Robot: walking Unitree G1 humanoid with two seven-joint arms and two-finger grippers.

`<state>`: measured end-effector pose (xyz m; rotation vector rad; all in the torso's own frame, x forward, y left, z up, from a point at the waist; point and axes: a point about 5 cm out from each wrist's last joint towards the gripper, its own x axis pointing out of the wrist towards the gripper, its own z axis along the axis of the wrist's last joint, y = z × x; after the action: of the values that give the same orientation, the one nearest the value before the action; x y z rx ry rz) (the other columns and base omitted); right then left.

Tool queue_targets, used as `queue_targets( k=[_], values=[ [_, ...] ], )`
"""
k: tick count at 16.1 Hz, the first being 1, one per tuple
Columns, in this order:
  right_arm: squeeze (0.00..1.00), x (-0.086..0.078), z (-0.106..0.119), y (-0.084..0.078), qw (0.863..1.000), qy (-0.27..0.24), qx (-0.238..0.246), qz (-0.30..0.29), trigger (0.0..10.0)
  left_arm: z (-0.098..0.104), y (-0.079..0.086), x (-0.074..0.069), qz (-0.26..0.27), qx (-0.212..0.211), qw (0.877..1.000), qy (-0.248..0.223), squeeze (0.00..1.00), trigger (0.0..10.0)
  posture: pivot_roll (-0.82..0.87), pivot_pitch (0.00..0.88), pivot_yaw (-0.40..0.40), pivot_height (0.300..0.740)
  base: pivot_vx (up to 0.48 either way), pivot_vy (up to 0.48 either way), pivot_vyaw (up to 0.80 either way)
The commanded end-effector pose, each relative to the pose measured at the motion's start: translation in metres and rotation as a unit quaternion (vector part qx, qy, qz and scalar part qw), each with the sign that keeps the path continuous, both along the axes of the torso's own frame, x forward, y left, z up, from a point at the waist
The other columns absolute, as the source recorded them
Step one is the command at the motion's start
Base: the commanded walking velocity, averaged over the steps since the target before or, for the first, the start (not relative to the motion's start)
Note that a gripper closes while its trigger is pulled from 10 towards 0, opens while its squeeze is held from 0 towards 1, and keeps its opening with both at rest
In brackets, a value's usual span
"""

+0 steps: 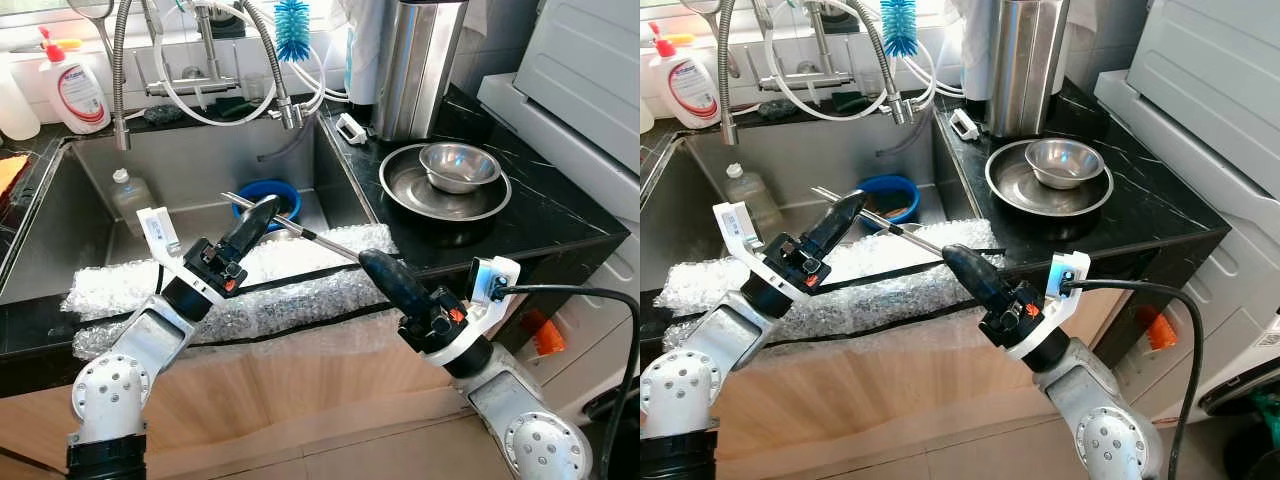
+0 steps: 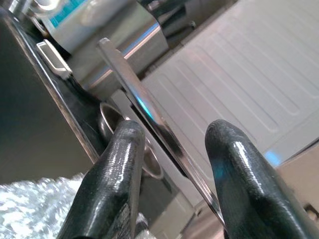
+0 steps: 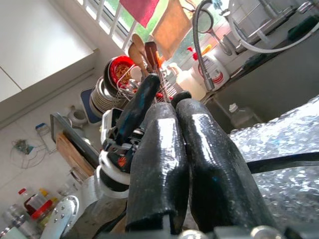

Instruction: Kitchen organization

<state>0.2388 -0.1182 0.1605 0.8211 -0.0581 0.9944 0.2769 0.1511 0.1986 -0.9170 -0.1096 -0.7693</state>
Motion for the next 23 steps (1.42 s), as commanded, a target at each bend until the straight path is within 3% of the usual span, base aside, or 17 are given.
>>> queue_targets(
  k=[1,3,4,5,6,7,16,20,21,23],
  values=[
    [0.00,-0.004,0.006,0.004,1.000,-0.013,0.004,0.014,10.0,0.002,0.002,0.003,0.015,0.006,1.000,0.002,0.00,10.0,-0.09,0.000,0.042,0.740,0.000,0.000,0.00],
    [0.00,-0.005,0.004,0.005,1.000,-0.011,0.003,0.016,10.0,0.003,0.002,0.005,0.023,0.000,1.000,0.003,0.00,10.0,-0.09,0.000,0.041,0.740,0.000,0.000,0.00],
    [0.00,-0.006,0.004,0.005,1.000,-0.010,0.002,0.017,10.0,0.003,0.002,0.006,0.024,-0.001,1.000,0.003,0.00,8.5,-0.09,0.000,0.041,0.740,0.000,0.000,0.00],
    [0.00,-0.006,0.004,0.006,1.000,-0.009,0.003,0.018,10.0,0.004,0.002,0.006,0.024,-0.003,1.000,0.003,0.00,3.9,-0.10,0.000,0.042,0.740,0.000,0.000,0.00],
    [0.00,-0.006,0.004,0.006,1.000,-0.009,0.003,0.018,10.0,0.004,0.002,0.006,0.026,-0.004,1.000,0.004,0.00,1.3,-0.10,0.000,0.040,0.740,0.000,0.000,0.00],
    [0.00,-0.007,0.003,0.006,1.000,-0.007,0.002,0.018,10.0,0.004,0.002,0.007,0.030,-0.007,1.000,0.005,0.00,0.0,-0.10,0.000,0.040,0.740,0.000,0.000,0.00],
    [0.00,-0.007,0.001,0.008,1.000,-0.003,0.002,0.017,10.0,0.007,0.001,0.008,0.025,-0.029,0.999,0.006,0.00,0.0,-0.09,0.000,0.039,0.740,0.000,0.000,0.00],
    [0.01,-0.005,0.000,0.008,1.000,-0.001,0.004,0.014,10.0,0.010,0.006,0.010,0.037,-0.074,0.996,0.016,0.00,0.0,-0.09,0.000,0.039,0.740,0.000,0.000,0.00],
    [1.00,-0.003,0.000,0.007,1.000,0.004,0.008,0.006,10.0,0.012,0.010,0.012,0.045,-0.103,0.993,0.020,0.00,0.0,-0.09,0.000,0.040,0.740,0.000,0.000,0.00],
    [1.00,-0.002,0.000,0.008,1.000,0.003,0.010,0.007,10.0,0.013,0.014,0.013,0.052,-0.124,0.991,0.024,0.00,0.0,-0.09,0.000,0.041,0.740,0.000,0.000,0.00]
  ],
)
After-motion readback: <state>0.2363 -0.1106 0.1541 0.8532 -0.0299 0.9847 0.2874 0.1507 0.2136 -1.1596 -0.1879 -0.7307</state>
